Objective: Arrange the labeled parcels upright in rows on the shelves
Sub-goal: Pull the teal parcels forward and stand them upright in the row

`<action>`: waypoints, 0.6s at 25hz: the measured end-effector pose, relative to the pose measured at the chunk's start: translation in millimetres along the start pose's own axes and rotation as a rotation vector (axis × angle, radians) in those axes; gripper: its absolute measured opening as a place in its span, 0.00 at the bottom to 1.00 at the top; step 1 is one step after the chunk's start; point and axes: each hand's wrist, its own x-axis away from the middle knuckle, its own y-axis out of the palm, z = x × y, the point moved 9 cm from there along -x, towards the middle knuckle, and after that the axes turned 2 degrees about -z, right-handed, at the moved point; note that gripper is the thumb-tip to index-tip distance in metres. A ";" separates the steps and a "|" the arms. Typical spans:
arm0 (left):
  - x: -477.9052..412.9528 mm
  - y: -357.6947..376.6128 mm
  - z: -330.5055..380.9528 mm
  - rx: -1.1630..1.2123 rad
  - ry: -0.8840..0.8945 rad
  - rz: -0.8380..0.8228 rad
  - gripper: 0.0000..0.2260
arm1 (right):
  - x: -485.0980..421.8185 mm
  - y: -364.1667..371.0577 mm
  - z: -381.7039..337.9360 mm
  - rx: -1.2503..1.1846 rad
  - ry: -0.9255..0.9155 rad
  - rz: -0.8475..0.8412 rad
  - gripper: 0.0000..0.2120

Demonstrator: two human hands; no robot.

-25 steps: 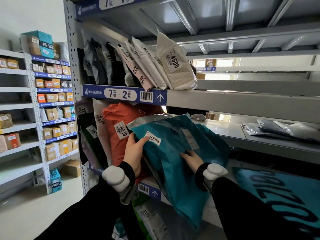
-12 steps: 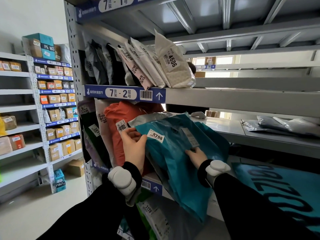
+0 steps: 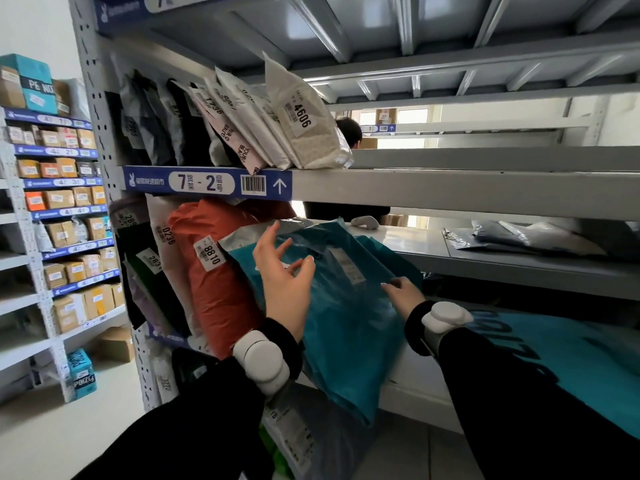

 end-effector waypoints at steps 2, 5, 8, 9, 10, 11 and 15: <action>6.9 22.9 -6.6 0.056 -0.048 -0.051 0.28 | -0.6 -24.5 9.2 -0.004 0.009 0.035 0.21; 20.3 54.8 -16.2 0.110 -0.099 -0.128 0.28 | 3.2 -60.0 23.3 -0.021 0.037 0.074 0.20; 39.5 93.9 -22.7 0.128 -0.153 -0.236 0.29 | 14.2 -106.3 41.6 -0.007 0.061 0.161 0.19; 45.8 106.3 -22.8 0.133 -0.166 -0.273 0.29 | 17.0 -120.2 50.4 -0.004 0.078 0.186 0.19; 52.9 120.2 -22.3 0.141 -0.175 -0.309 0.29 | 21.0 -135.9 58.4 -0.003 0.089 0.202 0.20; 60.2 133.9 -21.6 0.150 -0.182 -0.338 0.29 | 28.0 -150.3 62.7 0.000 0.097 0.201 0.20; 99.6 198.6 -17.9 0.170 -0.240 -0.519 0.30 | 53.1 -223.3 97.5 0.025 0.159 0.300 0.21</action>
